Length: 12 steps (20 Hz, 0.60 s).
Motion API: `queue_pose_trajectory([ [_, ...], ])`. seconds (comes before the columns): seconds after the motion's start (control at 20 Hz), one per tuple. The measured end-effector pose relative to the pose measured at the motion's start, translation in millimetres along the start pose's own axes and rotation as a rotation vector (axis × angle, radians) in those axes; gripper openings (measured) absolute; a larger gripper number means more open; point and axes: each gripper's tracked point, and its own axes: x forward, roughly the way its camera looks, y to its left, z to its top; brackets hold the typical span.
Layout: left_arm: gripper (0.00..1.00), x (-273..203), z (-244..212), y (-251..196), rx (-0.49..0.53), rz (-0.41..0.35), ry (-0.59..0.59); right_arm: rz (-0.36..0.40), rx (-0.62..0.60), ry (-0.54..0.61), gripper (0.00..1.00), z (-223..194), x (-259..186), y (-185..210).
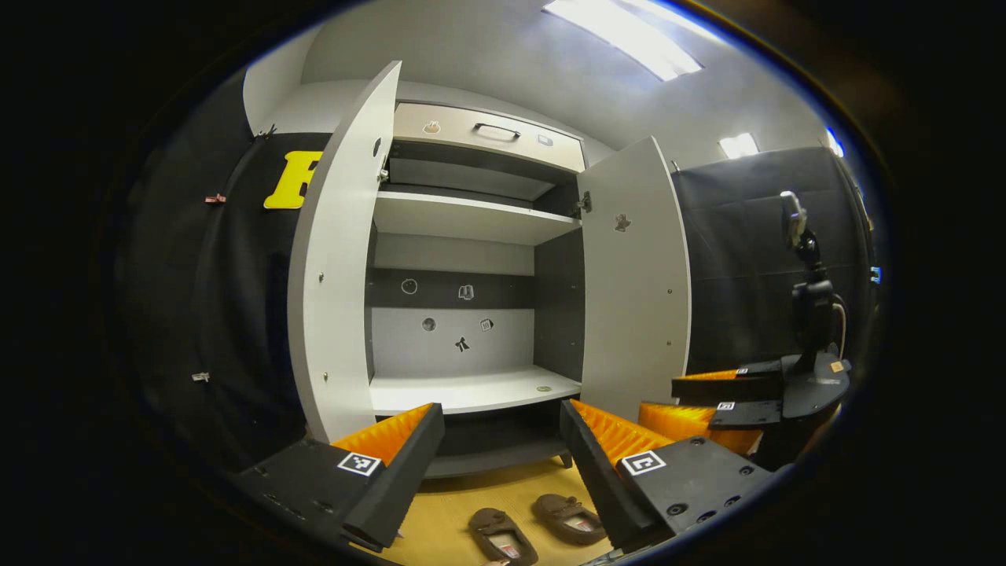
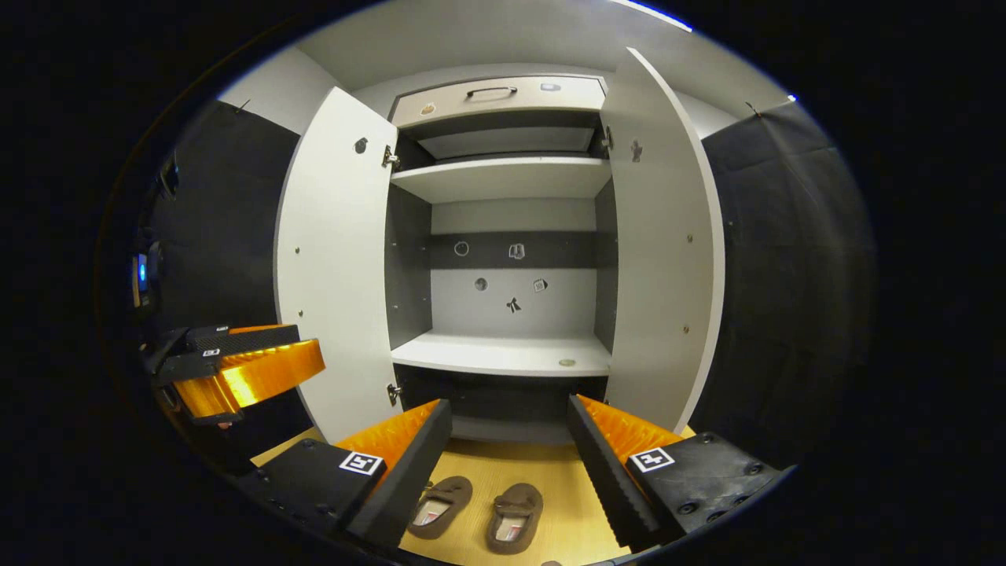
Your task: Grab one shoe with the right hand and put it into the shoe cabinet, grab the other shoe with the left hand and put it into the shoe cabinet; then close the right door with the right hand and the left door with the left hand.
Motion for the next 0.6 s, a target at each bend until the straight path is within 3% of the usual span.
queue_pose_trajectory([
  [0.25, 0.94, -1.7, -6.1, 11.2, 0.0, -0.005, 0.008, -0.022, 0.029, 0.103, 0.98, -53.1, 17.3, 7.2],
  [0.6, 0.94, 9.9, -21.5, 19.3, -0.043, -0.002, 0.047, -0.011, 0.042, 0.334, 0.98, -168.9, 42.7, 12.0],
])
